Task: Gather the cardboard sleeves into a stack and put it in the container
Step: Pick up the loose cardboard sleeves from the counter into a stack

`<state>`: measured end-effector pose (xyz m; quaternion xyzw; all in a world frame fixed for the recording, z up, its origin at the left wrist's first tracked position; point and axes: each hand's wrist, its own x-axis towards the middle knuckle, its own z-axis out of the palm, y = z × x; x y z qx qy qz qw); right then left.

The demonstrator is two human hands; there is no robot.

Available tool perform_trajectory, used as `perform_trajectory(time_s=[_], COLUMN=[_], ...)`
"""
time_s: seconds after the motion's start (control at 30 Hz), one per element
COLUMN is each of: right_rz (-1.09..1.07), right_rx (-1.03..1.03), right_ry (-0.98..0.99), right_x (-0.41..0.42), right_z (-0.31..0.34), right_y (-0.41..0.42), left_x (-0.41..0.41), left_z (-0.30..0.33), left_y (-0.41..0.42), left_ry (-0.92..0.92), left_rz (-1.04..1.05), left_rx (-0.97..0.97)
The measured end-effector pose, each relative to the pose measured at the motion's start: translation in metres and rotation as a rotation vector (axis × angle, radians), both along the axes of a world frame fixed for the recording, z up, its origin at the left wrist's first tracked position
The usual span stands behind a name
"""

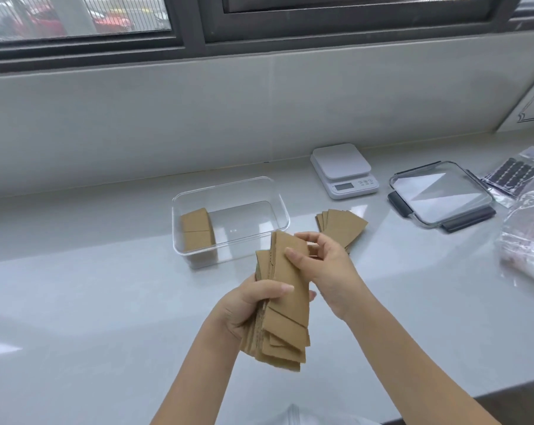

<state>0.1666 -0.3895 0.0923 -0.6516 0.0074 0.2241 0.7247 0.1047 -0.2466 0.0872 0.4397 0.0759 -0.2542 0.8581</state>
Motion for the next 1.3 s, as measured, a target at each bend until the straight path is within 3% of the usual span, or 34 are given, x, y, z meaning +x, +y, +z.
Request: perform_trajectory(time_s=[0.1, 0.23, 0.53, 0.63, 0.77, 0.93, 1.17, 1.23, 1.3], right_rz=[0.056, 0.256, 0.385, 0.319, 0.145, 0.134, -0.052, -0.13, -0.223], right_rx=[0.031, 0.251, 0.295, 0.229, 0.04, -0.091, 0.048, 0.032, 0.005], right_ry=[0.176, 0.387, 0.429, 0.371, 0.242, 0.176, 0.199, 0.206, 0.221], right_x=[0.01, 0.02, 0.053, 0.068, 0.085, 0.098, 0.106, 0.116, 0.132], right_z=[-0.016, -0.025, -0.056, -0.062, -0.062, -0.067, -0.07, -0.074, -0.078], right_y=[-0.034, -0.07, -0.109, -0.11, -0.104, -0.099, -0.084, -0.082, -0.082], left_x=[0.03, 0.058, 0.08, 0.094, 0.11, 0.116, 0.148, 0.162, 0.177], left_z=[-0.001, -0.011, -0.037, -0.041, -0.047, -0.051, -0.053, -0.054, -0.056], left_y=[-0.025, -0.06, -0.094, -0.096, -0.093, -0.09, -0.094, -0.095, -0.095], left_ry=[-0.023, -0.024, -0.108, -0.038, 0.13, 0.091, 0.106, 0.103, 0.042], left_rz=[0.043, 0.155, 0.169, 0.202, 0.239, 0.157, 0.139, 0.181, 0.206], left_rx=[0.078, 0.245, 0.564, 0.584, 0.779, 0.613, 0.419, 0.499, 0.723])
